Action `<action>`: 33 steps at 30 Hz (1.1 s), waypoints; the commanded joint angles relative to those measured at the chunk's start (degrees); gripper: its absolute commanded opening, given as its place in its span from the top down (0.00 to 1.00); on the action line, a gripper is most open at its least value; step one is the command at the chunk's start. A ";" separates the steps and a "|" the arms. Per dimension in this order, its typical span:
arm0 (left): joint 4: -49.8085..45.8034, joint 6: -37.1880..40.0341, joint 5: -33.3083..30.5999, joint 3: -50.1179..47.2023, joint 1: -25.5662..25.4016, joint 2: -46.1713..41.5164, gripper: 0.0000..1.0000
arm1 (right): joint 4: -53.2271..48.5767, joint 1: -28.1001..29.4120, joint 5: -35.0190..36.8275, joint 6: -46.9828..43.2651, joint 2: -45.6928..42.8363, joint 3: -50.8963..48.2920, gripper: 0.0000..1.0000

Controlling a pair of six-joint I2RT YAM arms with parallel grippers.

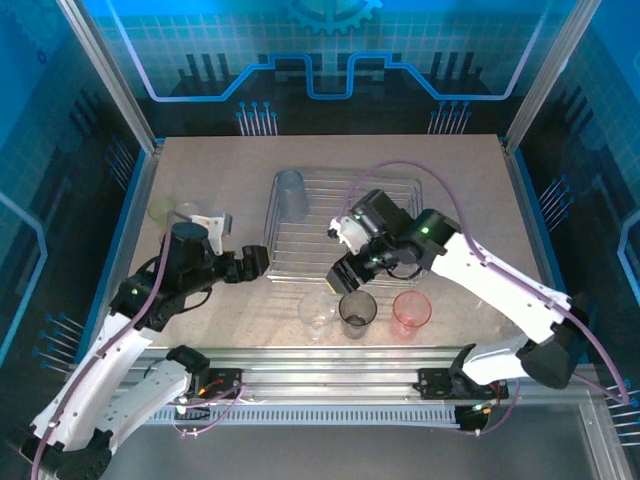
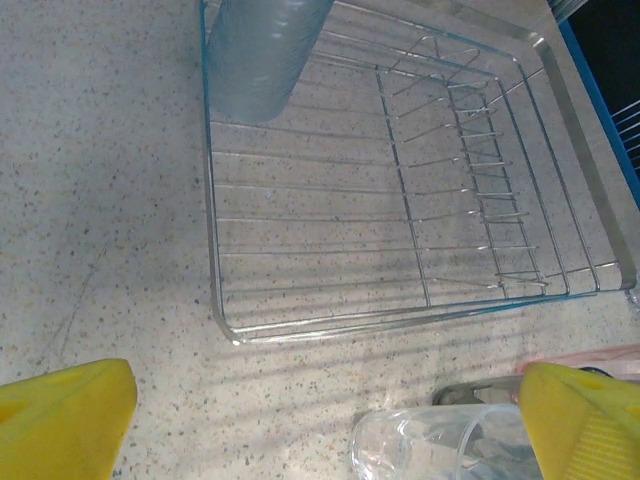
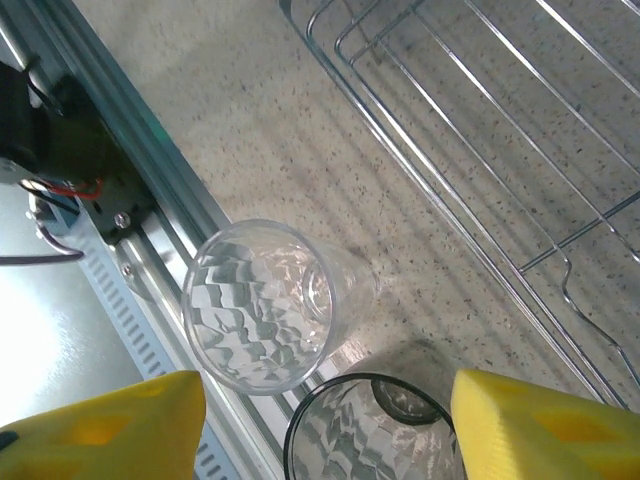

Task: Load the cups into the dish rack

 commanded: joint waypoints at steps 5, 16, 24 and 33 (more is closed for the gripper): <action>-2.66 -3.59 1.40 -4.20 -0.16 -3.79 0.01 | -7.07 5.98 6.85 -6.11 8.64 5.97 0.36; -4.86 -3.99 0.01 -5.21 -0.11 -7.71 0.01 | -10.84 11.35 14.59 -8.27 17.45 9.28 0.40; -4.89 -4.12 -0.23 -5.54 -0.10 -7.87 0.01 | -11.04 13.60 17.27 -9.17 21.69 11.14 0.45; -5.57 -3.76 -0.96 -5.48 -0.17 -7.89 0.01 | -11.38 15.71 19.92 -9.40 25.06 13.68 0.65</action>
